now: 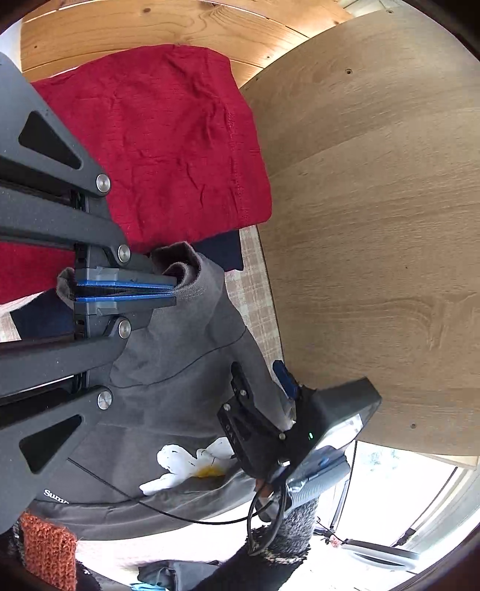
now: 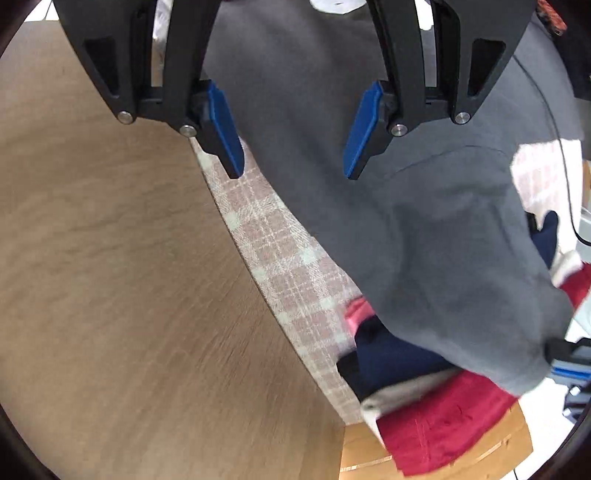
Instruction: Fold clothes
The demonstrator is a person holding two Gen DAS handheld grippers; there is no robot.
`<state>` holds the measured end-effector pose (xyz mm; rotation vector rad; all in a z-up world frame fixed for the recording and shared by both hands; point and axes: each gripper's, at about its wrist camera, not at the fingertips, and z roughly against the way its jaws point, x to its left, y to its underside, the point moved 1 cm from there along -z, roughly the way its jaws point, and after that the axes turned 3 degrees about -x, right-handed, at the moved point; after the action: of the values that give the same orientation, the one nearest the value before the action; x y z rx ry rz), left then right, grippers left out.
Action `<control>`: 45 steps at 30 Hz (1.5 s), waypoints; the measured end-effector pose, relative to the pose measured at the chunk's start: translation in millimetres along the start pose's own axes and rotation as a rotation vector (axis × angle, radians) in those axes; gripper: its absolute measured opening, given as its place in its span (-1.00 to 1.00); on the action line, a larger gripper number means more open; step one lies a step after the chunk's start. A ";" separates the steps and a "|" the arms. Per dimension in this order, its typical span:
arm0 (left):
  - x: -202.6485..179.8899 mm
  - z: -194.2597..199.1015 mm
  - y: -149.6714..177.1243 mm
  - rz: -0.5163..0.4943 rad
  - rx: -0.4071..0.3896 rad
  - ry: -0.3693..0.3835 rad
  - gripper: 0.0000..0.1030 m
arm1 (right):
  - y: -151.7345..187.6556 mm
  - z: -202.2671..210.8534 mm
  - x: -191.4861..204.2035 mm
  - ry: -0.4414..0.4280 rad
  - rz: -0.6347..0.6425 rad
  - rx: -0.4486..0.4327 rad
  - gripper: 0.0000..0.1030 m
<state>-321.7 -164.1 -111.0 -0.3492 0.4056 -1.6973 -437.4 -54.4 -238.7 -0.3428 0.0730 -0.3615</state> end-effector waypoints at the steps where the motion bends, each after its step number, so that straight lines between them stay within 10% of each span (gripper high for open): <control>1: -0.7 -1.5 0.3 -0.005 0.002 0.003 -0.96 | -0.6 -6.0 -0.2 -0.007 0.010 0.017 0.07; 5: -3.6 -2.6 2.9 -0.016 -0.006 0.003 -0.96 | -4.9 -8.5 -10.3 -0.073 -0.027 0.009 -0.17; 6: -5.2 -0.3 4.0 -0.022 -0.012 0.002 -0.96 | -5.8 -4.7 -12.2 -0.112 -0.042 0.005 -0.92; 12: -5.1 11.8 10.4 -0.024 -0.054 -0.015 -0.96 | -8.3 36.6 -14.1 0.018 -0.014 -0.116 -0.90; 16: 3.4 5.9 8.6 0.013 -0.048 -0.022 -0.96 | -10.5 3.3 -7.4 0.045 0.015 -0.030 -0.87; 21: 16.4 11.5 1.9 0.059 -0.066 -0.010 -0.96 | -11.6 18.0 -5.3 0.115 0.035 -0.035 -0.11; 23: 20.5 16.5 -2.2 0.069 -0.081 -0.007 -0.96 | -11.1 43.7 -5.5 0.111 0.016 -0.104 -0.11; 29: 27.4 0.9 -3.7 0.074 -0.030 -0.024 -0.96 | 7.8 59.3 23.5 -0.223 -0.016 -0.111 -0.12; 36: -0.8 1.8 -4.0 0.029 -0.026 0.022 -0.96 | 9.3 15.2 29.1 -0.114 -0.029 -0.036 -0.13; 42: -5.7 2.5 -11.3 0.025 -0.024 0.018 -0.96 | 36.7 68.9 34.2 -0.258 -0.074 -0.125 -0.14; 45: -20.5 8.3 -12.0 0.011 -0.037 0.049 -0.96 | 54.6 52.9 62.2 -0.280 -0.050 -0.037 -0.13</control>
<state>-325.2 -142.7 -98.2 -0.3320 0.4745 -1.6918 -354.2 -12.1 -208.2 -0.4294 -0.2036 -0.3591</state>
